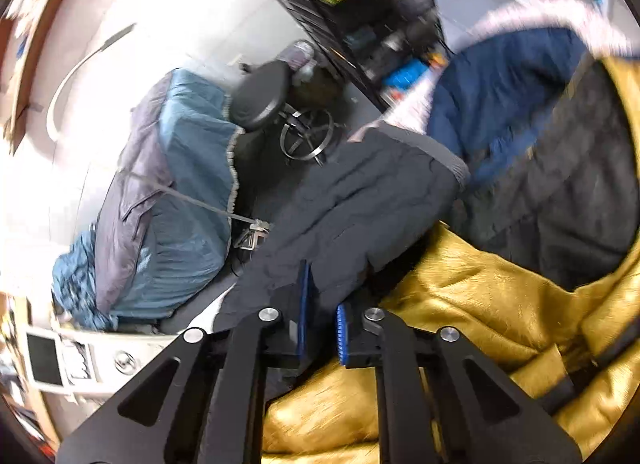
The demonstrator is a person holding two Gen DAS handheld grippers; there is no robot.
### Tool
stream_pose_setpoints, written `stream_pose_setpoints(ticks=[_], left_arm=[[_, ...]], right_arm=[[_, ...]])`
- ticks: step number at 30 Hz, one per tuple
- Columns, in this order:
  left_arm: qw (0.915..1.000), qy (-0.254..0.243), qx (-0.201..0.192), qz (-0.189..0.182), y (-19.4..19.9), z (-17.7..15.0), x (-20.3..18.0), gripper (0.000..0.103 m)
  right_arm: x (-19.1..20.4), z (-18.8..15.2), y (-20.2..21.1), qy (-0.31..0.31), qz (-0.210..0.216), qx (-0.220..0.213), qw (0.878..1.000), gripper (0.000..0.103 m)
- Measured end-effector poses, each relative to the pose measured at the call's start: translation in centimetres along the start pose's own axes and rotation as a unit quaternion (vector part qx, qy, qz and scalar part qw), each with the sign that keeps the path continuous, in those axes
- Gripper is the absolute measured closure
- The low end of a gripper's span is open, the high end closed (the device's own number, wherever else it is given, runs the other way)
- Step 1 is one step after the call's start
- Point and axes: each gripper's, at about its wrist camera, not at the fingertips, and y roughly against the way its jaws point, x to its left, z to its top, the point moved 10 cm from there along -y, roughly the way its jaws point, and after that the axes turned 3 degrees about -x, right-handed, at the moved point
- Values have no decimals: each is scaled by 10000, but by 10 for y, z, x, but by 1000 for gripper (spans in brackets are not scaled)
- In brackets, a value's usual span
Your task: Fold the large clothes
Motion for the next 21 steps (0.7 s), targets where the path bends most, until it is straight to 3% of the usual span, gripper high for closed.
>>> stream_pose_setpoints(ticks=[4,7,8,13,16,21], left_arm=[[9999,-61,-101,-55,2,5,-5,7],[9996,-47,-203,-172,6,9,-8,7],[9995,-22,-239,-208,8,11,-8,7],[9986,131,-469,-182,20,15,10,7],[9979,288,-573,-69,25,14,32,7],[9967,471,-643,175,24,4,72,7]], right_arm=[[80,-5,35,1109,413,-250,9927,94],[159,-32,61,1969,962,-285,9753,94],[194,-54,70,2256,1237,-191,9662,94],[287,-151,80,3031,1968,376,9317,94],[332,-231,74,3861,2012,563,8985,94],[361,-332,52,4481,1920,922,8682,94]])
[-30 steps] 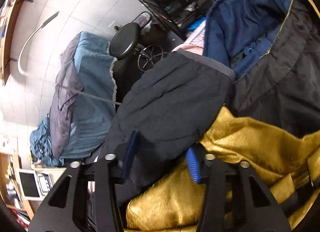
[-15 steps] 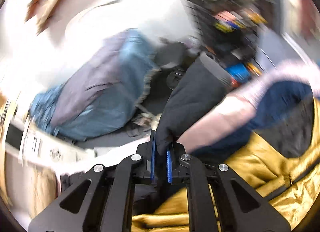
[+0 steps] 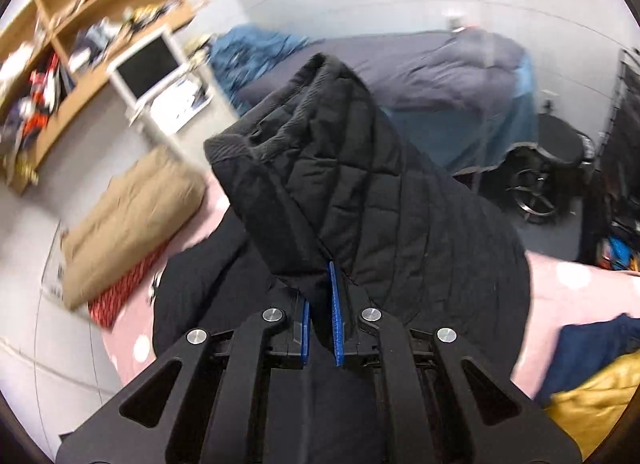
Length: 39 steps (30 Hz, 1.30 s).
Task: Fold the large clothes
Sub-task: 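Lay the collar back onto the jacket body and open the right gripper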
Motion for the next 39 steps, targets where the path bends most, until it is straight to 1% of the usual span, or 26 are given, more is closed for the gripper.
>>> stream_pose_setpoints(ticks=[1,2,3,4,8,12,16,21,25,28,30,32,33,34,35,36,37,39], left_arm=[[10000,14,1,35,-1,-2,6,7],[10000,29,12,68,-4,-4,13,7],[10000,50,26,75,-5,-5,18,7],[9999,82,45,70,-8,-7,23,7],[9997,209,100,12,-18,-7,42,7],[9995,279,120,-82,-29,-2,57,7],[9994,277,124,-186,-40,5,66,7],[9990,246,183,-323,-55,12,74,7],[9983,313,263,-405,-65,16,85,7],[9977,395,294,-465,-69,18,91,7],[9969,489,333,-515,-71,20,95,7],[9952,674,372,-597,-71,22,95,7],[9939,799,371,-660,-69,23,94,7],[9932,860,364,-700,-68,25,92,7],[9926,897,342,-742,-65,26,88,7],[9927,878,301,-771,-61,27,82,7],[9930,844,270,-782,-58,27,77,7],[9941,711,198,-791,-48,26,62,7]], right_arm=[[13,-10,-12,182,-61,105,9998,94],[35,-24,-27,465,-123,234,9986,94],[45,-31,-34,602,-148,300,9976,94],[61,-45,-47,822,-185,432,9955,94],[94,-86,-75,1213,-319,730,9894,94],[105,-118,-98,1392,-579,1012,9834,94],[105,-135,-108,1318,-760,1217,9808,94],[121,-166,-121,1314,-810,1515,9763,94],[132,-193,-127,1467,-911,1715,9699,93],[140,-208,-129,1551,-943,1865,9655,91],[144,-219,-131,1826,-1005,1990,9576,90],[144,-226,-132,2052,-1106,2078,9500,85],[143,-228,-131,2078,-1108,2132,9482,77],[142,-229,-128,2052,-1094,2145,9486,68],[141,-228,-124,2003,-1057,2100,9511,62],[140,-228,-119,1945,-1029,2037,9540,45],[138,-226,-110,1868,-986,1938,9580,35],[135,-226,-96,1800,-832,1848,9626,35]])
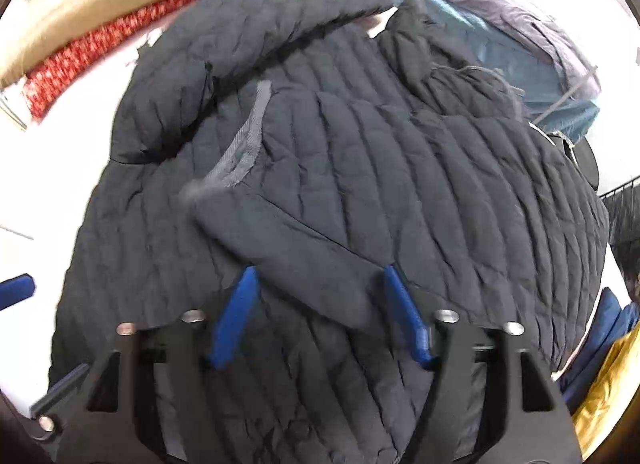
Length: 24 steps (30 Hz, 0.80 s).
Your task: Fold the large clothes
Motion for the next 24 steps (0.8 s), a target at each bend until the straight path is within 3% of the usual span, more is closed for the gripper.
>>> stream_pose_setpoints(ticks=[3,7,14,20,24], left_arm=[[9999,-111,-109,-35,11,-5,-21,7],[9993,-224,-306,-21,18,4,-48,7],[9982,124,-574,-81,1,64,-78,7],[9987,242,-399,216,-54,91,-93,7],[9964,-37,225,816,-109,82,-84,6]], right_arm=[[-13,-12,18,-5,38,-221,9997,35],[-68,-23,32,-551,-80,-430,9975,35],[-187,-35,20,-1783,-265,-287,9832,35],[-213,-52,-18,-1765,-288,152,9838,35],[-216,-64,-45,-1773,-343,458,9825,32]])
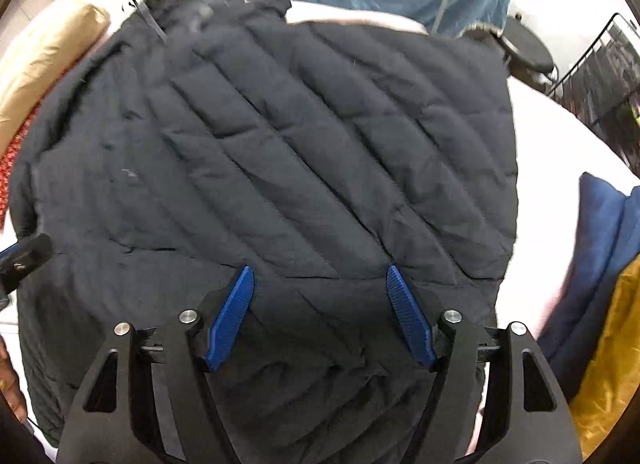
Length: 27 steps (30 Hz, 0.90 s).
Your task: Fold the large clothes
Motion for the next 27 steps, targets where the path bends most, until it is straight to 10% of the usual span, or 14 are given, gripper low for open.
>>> stream_pose_setpoints(ticks=[16,27], left_arm=[[9996,-253,138,-19,-15,3,5,8],[9805,-761,-1568,-911,170,51,-37,7]], right_arm=[[2,-9,-16,79,-250,-122,9996,29],[15,-7,24,-171,-194,-211,9994,29]])
